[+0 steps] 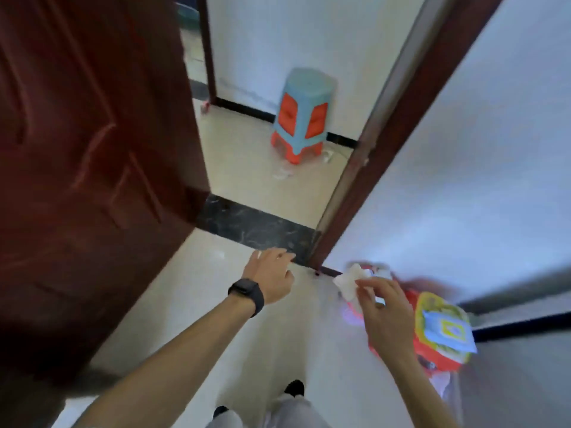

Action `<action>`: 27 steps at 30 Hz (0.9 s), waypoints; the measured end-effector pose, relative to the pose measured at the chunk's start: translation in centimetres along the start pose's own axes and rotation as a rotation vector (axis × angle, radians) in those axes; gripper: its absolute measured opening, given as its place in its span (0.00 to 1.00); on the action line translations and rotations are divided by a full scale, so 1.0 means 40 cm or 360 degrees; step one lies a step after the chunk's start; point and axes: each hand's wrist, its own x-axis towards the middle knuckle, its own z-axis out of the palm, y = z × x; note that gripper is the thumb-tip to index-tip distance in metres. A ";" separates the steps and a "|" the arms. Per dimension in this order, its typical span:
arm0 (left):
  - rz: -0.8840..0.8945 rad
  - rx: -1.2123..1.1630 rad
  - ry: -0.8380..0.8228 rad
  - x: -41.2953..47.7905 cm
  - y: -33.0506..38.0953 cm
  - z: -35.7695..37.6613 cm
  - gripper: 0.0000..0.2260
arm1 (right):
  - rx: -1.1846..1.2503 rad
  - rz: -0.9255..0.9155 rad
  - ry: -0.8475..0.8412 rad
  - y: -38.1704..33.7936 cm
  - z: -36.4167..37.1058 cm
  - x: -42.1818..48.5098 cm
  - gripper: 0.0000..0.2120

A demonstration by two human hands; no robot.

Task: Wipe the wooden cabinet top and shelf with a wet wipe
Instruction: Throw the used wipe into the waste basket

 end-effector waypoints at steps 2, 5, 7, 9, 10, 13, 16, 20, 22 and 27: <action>0.0195 0.0064 -0.0057 0.065 0.113 0.016 0.23 | 0.0006 0.0140 0.0176 0.073 -0.083 -0.006 0.16; 0.0425 0.0174 -0.0124 0.147 0.276 0.050 0.24 | 0.0114 0.0379 0.0386 0.179 -0.191 0.000 0.18; 0.0533 0.0246 -0.0121 0.208 0.369 0.067 0.24 | 0.0125 0.0492 0.0490 0.256 -0.247 0.023 0.17; 0.0620 0.0308 -0.0059 0.282 0.461 0.074 0.26 | 0.0113 0.0579 0.0587 0.338 -0.284 0.070 0.15; 0.0665 0.0347 -0.0002 0.324 0.507 0.071 0.27 | 0.0110 0.0607 0.0630 0.381 -0.293 0.102 0.14; 0.0739 0.0528 0.0181 0.440 0.640 0.056 0.30 | 0.0070 0.0692 0.0648 0.504 -0.314 0.202 0.10; 0.0878 0.0721 0.0347 0.543 0.746 0.036 0.34 | -0.0049 0.0778 0.0570 0.616 -0.319 0.280 0.06; 0.0868 0.0834 0.0558 0.702 0.844 0.022 0.38 | -0.0087 0.0891 0.0294 0.766 -0.299 0.380 0.07; 0.0774 0.0842 0.0548 0.773 0.864 0.038 0.40 | -0.0141 0.0956 0.0127 0.835 -0.267 0.422 0.08; 0.0523 0.0859 0.0370 0.908 0.849 0.139 0.43 | -0.0146 0.1143 -0.0199 0.987 -0.157 0.521 0.12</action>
